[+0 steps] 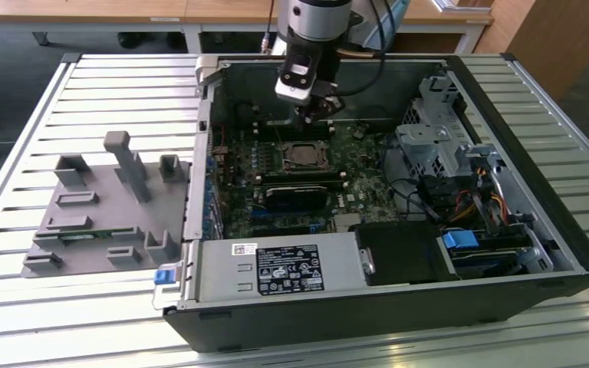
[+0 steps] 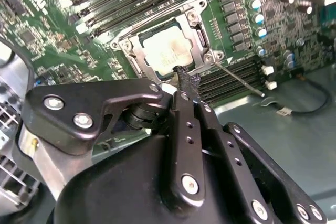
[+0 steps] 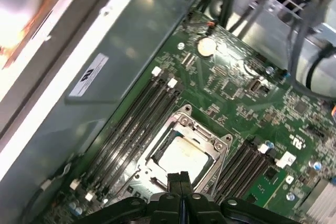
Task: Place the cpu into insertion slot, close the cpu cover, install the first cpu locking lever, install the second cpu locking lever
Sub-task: 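Install the first cpu locking lever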
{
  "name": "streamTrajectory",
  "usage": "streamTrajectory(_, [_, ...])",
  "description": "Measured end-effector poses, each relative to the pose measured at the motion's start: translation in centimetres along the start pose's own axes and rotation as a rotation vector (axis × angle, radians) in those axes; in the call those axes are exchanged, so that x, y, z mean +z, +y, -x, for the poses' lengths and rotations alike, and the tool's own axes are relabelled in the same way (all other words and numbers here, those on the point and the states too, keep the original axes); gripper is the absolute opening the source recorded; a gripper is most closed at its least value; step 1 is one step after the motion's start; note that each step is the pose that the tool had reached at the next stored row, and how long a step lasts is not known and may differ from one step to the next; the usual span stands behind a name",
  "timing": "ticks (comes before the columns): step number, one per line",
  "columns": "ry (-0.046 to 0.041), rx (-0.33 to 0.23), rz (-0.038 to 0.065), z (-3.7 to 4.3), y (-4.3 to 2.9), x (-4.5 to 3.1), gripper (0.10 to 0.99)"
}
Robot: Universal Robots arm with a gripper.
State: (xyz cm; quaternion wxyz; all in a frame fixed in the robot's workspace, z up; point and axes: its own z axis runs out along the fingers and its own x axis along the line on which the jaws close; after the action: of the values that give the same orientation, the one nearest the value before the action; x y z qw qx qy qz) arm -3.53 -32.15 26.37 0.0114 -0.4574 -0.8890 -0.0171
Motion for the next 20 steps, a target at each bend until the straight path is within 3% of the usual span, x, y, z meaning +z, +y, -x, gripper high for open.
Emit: streamTrajectory(20, [0.0058,-0.29,-0.01,0.0,0.0,0.0,0.106])
